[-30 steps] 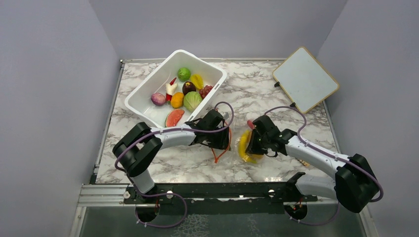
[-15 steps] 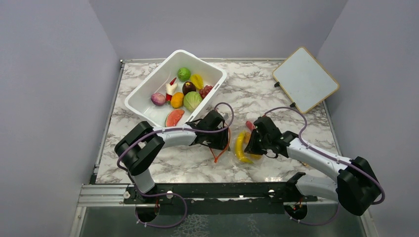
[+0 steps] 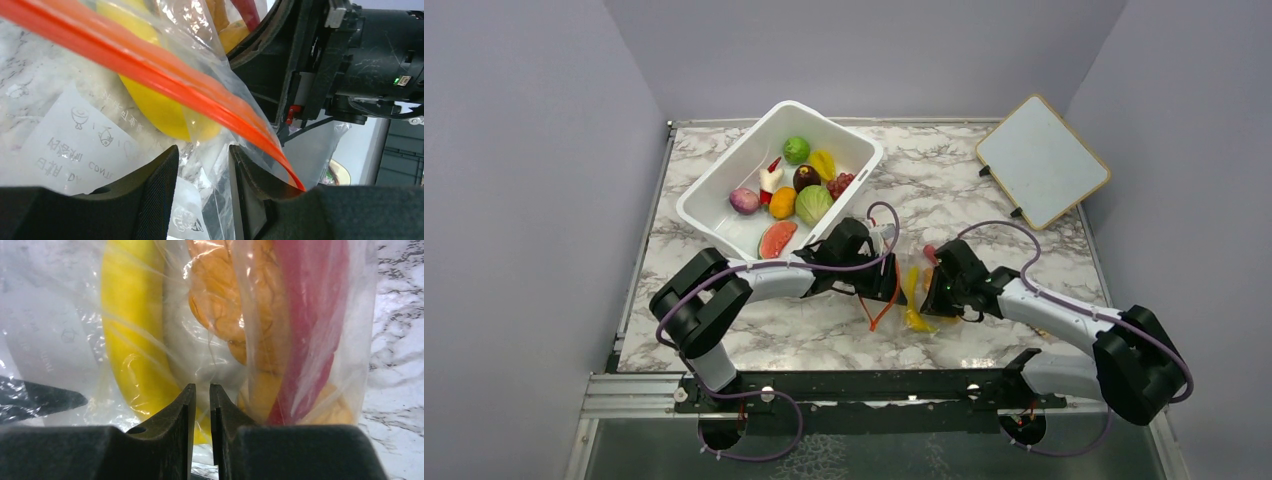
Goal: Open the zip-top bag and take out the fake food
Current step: Pick up the fake fruit from the zipper food storage bag.
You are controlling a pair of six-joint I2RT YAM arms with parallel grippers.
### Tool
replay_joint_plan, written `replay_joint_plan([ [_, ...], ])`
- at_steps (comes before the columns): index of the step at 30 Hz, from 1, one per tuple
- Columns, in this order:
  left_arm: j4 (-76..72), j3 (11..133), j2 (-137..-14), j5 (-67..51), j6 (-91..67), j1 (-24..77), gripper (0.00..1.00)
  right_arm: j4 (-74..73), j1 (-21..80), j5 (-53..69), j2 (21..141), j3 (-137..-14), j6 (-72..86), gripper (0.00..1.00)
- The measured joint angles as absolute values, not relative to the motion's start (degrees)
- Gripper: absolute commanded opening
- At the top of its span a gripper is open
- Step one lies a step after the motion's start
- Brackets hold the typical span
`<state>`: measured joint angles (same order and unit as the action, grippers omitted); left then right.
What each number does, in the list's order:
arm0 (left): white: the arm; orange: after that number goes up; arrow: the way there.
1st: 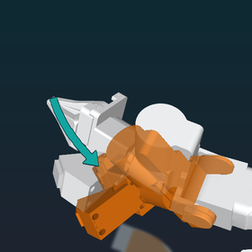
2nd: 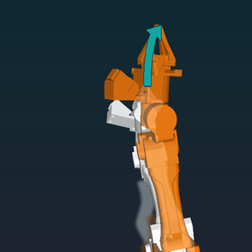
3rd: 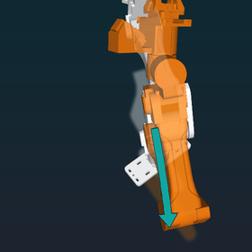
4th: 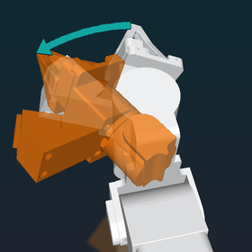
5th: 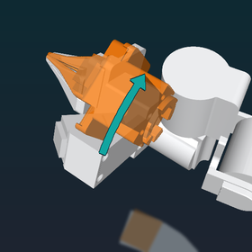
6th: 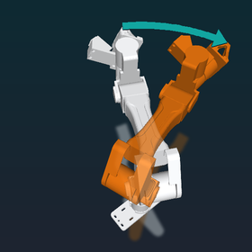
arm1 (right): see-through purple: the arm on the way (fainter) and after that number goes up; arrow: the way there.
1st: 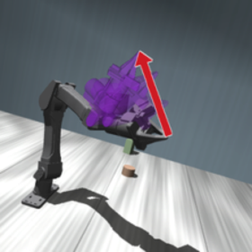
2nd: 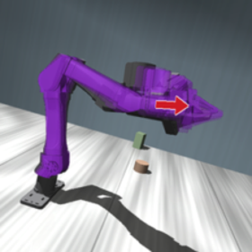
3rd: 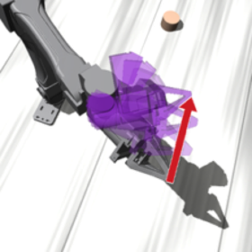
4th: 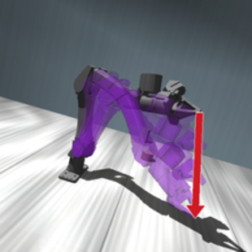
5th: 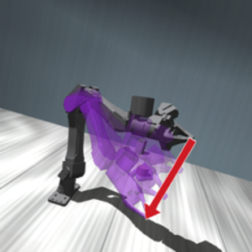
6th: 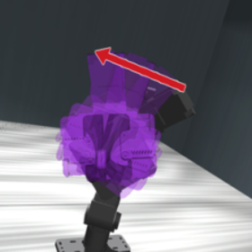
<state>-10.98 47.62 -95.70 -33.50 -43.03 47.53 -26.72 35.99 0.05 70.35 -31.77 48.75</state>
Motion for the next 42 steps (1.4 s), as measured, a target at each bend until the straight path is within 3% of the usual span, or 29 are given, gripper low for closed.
replay_joint_plan([
  [12, 2.4, 51.3, -95.1, -21.3, -39.5, 47.3, 0.41, -24.0, 35.3, 2.3, 66.8, -29.2, 49.4, 0.18],
  [21, 5.7, 53.8, -96.6, -18.6, -39.5, 47.0, 0.39, -23.9, 35.2, 3.0, 66.7, -29.2, 49.7, 0.17],
  [29, 4.4, 55.0, -99.7, -19.2, -40.4, 47.0, 0.41, -21.6, 35.2, 5.3, 69.2, -28.5, 49.8, 0.17],
  [42, 1.6, 54.0, -101.6, -20.6, -44.1, 47.3, 0.54, -17.9, 35.2, 7.5, 69.5, -26.7, 51.2, 0.17],
])
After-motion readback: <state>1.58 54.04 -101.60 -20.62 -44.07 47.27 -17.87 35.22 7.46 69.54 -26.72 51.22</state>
